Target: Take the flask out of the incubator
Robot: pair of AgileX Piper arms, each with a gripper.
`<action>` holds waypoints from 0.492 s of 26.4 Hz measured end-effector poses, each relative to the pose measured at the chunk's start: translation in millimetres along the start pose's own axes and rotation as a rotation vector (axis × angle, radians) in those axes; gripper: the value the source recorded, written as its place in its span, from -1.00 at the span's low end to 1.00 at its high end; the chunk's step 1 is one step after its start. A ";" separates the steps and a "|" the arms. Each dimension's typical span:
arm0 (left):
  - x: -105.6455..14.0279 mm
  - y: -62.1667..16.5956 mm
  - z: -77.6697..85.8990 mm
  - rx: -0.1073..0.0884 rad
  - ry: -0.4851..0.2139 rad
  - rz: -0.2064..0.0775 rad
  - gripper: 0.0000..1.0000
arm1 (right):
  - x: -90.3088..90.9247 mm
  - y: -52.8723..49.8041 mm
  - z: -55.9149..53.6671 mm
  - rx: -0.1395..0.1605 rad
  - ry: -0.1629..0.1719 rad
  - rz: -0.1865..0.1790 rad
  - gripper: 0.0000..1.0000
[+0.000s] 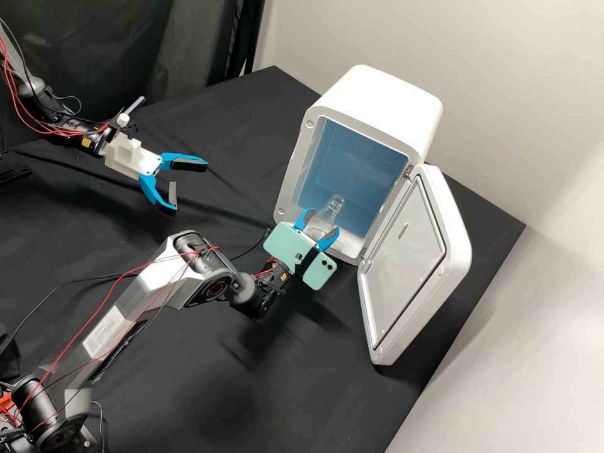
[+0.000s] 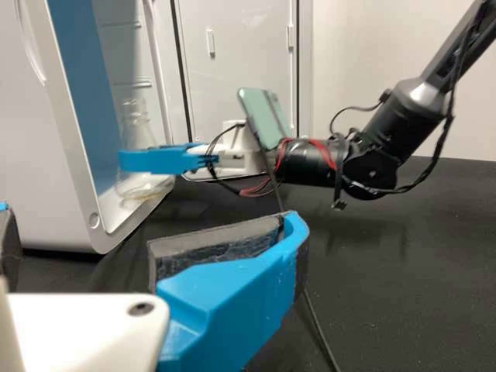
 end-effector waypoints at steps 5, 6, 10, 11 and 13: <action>0.5 -0.4 2.0 0.001 -0.007 -0.002 1.00 | -14.7 16.5 -5.9 0.002 0.024 0.048 -1.00; 0.5 -0.4 1.9 0.001 -0.006 -0.001 1.00 | -16.9 19.4 -7.5 0.002 0.028 0.055 -1.00; 0.7 -0.5 2.6 0.001 -0.009 -0.002 1.00 | -30.6 31.2 -9.7 0.002 0.009 0.076 -1.00; 0.8 -0.6 3.2 0.001 -0.011 -0.002 1.00 | -33.2 34.6 -11.3 0.001 0.010 0.084 -1.00; 1.1 -0.8 4.3 0.002 -0.015 -0.003 1.00 | -40.8 41.4 -11.1 0.005 -0.001 0.099 -1.00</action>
